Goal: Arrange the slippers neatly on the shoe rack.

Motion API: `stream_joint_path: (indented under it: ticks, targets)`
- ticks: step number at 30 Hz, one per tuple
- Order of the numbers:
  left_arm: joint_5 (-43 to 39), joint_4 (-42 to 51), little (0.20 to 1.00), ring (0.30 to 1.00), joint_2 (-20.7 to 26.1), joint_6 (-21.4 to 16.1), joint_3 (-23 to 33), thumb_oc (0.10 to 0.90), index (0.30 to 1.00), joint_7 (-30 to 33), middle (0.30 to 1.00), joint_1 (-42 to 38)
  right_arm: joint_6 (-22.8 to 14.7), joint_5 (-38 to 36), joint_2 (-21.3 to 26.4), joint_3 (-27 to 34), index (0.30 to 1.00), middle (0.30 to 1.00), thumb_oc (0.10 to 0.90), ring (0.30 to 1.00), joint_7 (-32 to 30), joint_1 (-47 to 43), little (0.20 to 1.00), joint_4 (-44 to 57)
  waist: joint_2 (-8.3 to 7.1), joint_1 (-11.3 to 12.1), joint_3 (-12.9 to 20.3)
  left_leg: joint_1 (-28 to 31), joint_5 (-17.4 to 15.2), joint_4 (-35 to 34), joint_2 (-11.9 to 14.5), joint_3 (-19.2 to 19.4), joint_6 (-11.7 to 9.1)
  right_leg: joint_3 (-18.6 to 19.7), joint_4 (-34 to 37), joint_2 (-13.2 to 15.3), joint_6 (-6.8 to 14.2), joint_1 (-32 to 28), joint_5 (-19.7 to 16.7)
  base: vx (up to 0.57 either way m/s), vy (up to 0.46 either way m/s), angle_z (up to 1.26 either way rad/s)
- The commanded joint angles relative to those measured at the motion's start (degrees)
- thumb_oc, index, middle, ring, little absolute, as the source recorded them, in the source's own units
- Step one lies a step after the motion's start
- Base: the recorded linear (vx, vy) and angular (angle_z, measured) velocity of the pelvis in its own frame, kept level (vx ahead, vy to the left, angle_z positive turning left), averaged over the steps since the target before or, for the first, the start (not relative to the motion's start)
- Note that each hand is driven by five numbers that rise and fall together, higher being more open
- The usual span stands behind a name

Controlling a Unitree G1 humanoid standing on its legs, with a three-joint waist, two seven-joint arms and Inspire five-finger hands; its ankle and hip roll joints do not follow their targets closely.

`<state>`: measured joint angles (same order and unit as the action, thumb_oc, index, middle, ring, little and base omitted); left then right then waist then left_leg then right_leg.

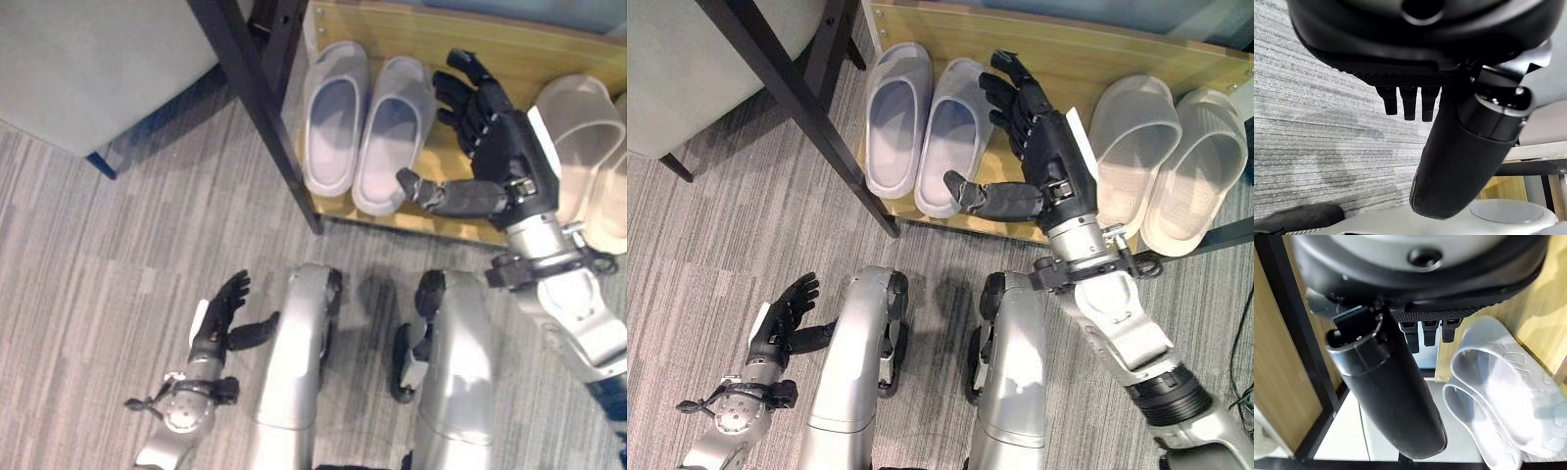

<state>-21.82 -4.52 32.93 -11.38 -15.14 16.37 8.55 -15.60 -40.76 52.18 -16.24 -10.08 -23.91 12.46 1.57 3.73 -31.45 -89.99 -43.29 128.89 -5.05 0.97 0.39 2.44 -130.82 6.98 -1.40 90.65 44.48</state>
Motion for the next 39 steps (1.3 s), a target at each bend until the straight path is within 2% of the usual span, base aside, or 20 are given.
stream_joint_path:
  ticks: [1, 4, 5, 11, 13, 14, 20, 26, 39]
  targets:
    - [1.8, 5.8, 0.900, 0.900, 3.8, -5.2, 2.6, 0.800, 0.900, -1.2, 0.900, 1.4, -8.3, -7.6, 2.4, 1.2, 0.900, 0.900, 0.800, 0.900, 6.2, -8.3, 0.900, 5.8, -2.34, 3.6, 1.7, 0.0, -3.4, -2.8, 0.3, -3.9, -3.1, 4.5, -1.4, 0.7, -2.2, -0.7, -3.1, 0.00, 0.000, 0.00]
    - [2.1, 5.6, 0.900, 0.900, 3.8, -5.3, 2.6, 0.800, 0.900, -1.6, 0.900, 1.3, -8.1, -9.6, 3.9, -0.1, 0.900, 0.900, 0.800, 0.900, 8.4, -9.5, 0.900, 5.7, -2.37, 3.6, 1.7, 0.0, -3.4, -2.8, 0.2, -4.0, -3.2, 4.5, -1.4, 0.7, -2.2, -0.7, -3.0, 0.00, 0.000, 0.00]
    - [2.1, 5.9, 0.900, 0.900, 4.3, -5.5, 2.3, 0.800, 0.900, -2.2, 0.900, 1.1, -7.1, -12.1, 5.6, -2.2, 0.900, 0.900, 0.800, 0.900, 9.9, -11.0, 0.900, 4.3, -2.36, 4.1, 1.7, 0.0, -3.4, -2.8, 0.1, -4.4, -3.4, 4.4, -1.3, 0.8, -2.2, -0.7, -2.9, 0.00, 0.000, 0.00]
    - [2.4, 5.9, 0.900, 0.900, 5.1, -5.7, 1.7, 0.800, 0.900, -3.2, 0.900, 0.4, -4.4, -15.7, 8.4, -8.5, 0.900, 0.900, 0.800, 0.900, 12.6, -16.2, 0.900, 0.3, -2.32, 5.0, 1.7, 0.0, -3.5, -3.0, 0.2, -5.0, -3.7, 4.3, -1.2, 1.0, -2.3, -0.7, -2.9, 0.00, 0.000, 0.00]
    - [2.5, 5.9, 0.900, 0.900, 5.0, -5.8, 1.9, 0.800, 0.900, -3.3, 0.900, 0.5, -4.2, -15.8, 9.1, -9.9, 0.900, 0.900, 0.800, 0.900, 13.0, -17.4, 0.900, 0.0, -2.35, 4.9, 1.7, 0.0, -3.5, -3.1, 0.2, -5.0, -3.8, 4.3, -1.1, 1.1, -2.3, -0.7, -2.9, 0.00, 0.000, 0.00]
    - [2.6, 6.1, 0.900, 0.900, 5.8, -5.9, 1.7, 0.800, 0.900, -3.6, 0.900, 0.4, -3.5, -15.2, 11.3, -11.7, 0.900, 0.900, 0.800, 0.900, 13.3, -19.1, 0.900, -1.4, -2.51, 5.5, 1.7, 0.0, -3.6, -3.2, 0.1, -5.4, -3.9, 4.2, -1.1, 1.1, -2.4, -0.7, -3.0, 0.00, 0.000, 0.00]
    - [1.9, 6.4, 0.900, 0.900, 7.1, -6.3, 1.2, 0.800, 0.900, -4.8, 0.900, 0.6, -2.4, -13.0, 13.7, -16.8, 0.900, 0.900, 0.800, 0.900, 13.0, -25.3, 0.900, -8.6, -2.29, 6.3, 1.7, 0.0, -3.7, -3.4, 0.0, -5.9, -4.1, 4.1, -0.8, 1.3, -2.4, -0.7, -3.2, 0.00, 0.000, 0.00]
    - [1.1, 6.9, 0.900, 0.900, 8.3, -7.0, 0.3, 0.800, 0.900, -6.9, 0.900, 0.5, -1.6, -14.6, 13.1, -21.3, 0.900, 0.900, 0.800, 0.900, 15.1, -30.5, 0.900, -16.8, -1.68, 7.0, 1.7, 0.0, -3.7, -3.5, -0.3, -6.2, -4.2, 3.9, -0.7, 1.5, -2.4, -1.0, -3.2, 0.00, 0.000, 0.00]
    - [-0.9, 6.0, 0.900, 0.900, 9.3, -7.4, -1.8, 0.800, 0.900, -8.1, 0.900, -0.9, -1.7, -18.0, 7.7, -22.5, 0.900, 0.900, 0.800, 0.900, 14.1, -36.9, 0.900, -29.9, -0.78, 7.9, 1.7, 0.0, -3.7, -3.7, -0.9, -7.2, -4.4, 3.1, -0.4, 1.7, -2.7, -1.5, -3.1, 0.00, 0.000, 0.00]
